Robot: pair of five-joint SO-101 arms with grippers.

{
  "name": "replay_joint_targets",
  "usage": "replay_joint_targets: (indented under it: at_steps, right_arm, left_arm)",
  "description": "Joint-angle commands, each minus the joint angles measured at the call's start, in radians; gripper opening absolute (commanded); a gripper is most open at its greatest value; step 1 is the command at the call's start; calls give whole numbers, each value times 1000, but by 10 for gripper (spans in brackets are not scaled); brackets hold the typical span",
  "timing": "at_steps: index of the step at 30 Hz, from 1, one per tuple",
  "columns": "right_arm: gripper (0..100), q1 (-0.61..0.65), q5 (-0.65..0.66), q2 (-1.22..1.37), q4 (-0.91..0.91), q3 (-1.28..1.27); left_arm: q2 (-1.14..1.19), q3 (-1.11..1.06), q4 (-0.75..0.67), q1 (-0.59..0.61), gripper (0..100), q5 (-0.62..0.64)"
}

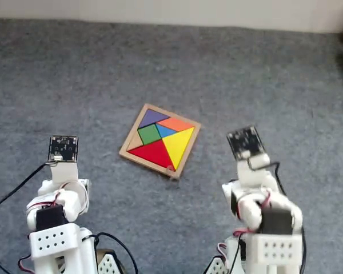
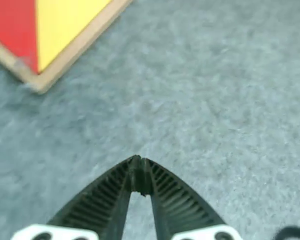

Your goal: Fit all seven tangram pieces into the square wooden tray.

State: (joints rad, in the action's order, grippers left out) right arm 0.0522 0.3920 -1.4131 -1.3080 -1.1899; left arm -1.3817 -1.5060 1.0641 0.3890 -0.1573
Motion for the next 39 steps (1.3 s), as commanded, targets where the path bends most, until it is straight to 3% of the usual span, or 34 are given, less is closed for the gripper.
replay_joint_targets:
  at_steps: [1,4,8,17,24,31,39]
  right_arm:
    - [5,-61,-12,-263,65,-131]
    - [5,-104,-12,-441,58,-223]
    - [5,-130,-12,-378,67,-277]
    - [5,-125,-12,-374,70,-400]
    - [5,-130,-12,-374,274,-627]
    - [5,-125,-12,-363,263,-636]
    - [5,-133,-11,-371,71,-630]
  left_arm:
    - [-12,90,66,-19,158,6]
    - [-12,90,71,-19,158,6]
    - [-12,90,75,-22,158,6]
    - [-12,56,71,-171,157,6]
    - [-12,-16,41,-283,157,2]
    - [-12,-140,-94,-285,157,2]
    - [-10,-140,-103,-283,157,2]
